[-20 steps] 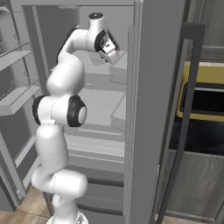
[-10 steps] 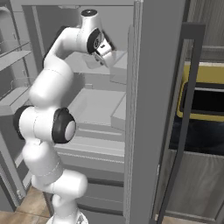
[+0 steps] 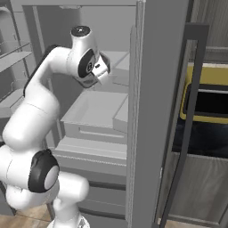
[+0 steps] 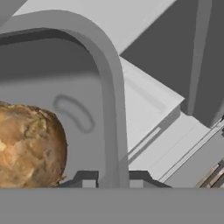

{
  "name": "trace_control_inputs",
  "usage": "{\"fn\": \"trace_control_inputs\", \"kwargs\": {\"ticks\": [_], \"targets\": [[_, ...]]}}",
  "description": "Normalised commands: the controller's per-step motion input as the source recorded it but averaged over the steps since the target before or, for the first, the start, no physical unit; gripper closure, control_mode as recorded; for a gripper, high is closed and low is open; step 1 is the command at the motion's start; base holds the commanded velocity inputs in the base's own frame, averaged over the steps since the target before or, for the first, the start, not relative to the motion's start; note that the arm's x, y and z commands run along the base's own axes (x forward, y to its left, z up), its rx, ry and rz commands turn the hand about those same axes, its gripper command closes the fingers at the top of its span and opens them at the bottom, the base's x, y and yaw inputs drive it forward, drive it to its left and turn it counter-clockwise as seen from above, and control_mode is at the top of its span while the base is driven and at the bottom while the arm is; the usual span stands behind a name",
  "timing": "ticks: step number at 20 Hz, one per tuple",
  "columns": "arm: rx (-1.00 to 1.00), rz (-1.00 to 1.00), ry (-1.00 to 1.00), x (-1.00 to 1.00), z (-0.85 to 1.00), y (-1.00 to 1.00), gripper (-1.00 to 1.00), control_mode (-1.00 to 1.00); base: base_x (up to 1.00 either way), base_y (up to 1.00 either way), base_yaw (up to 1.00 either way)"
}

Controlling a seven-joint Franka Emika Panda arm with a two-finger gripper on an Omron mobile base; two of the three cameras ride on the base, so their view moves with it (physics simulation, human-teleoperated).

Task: Place the tupperware containing the chicken drumstick and onion meal in the microwave. Close the microwave door and press the start button to reheat the meal.

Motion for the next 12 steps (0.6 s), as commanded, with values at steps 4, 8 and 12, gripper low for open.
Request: {"fn": "trace_control_inputs", "kwargs": {"ticks": [4,8,12], "targets": [[0.00,0.00,0.07,-1.00,-0.07,0.00,1.00,-1.00,0.00,0.00,0.00],[0.00,-0.03,0.17,-0.92,0.00,0.00,1.00,-1.00,0.00,0.00,0.00],[0.00,-0.05,0.12,-0.57,-0.11,-0.13,1.00,-1.00,0.00,0.00,0.00]]}}
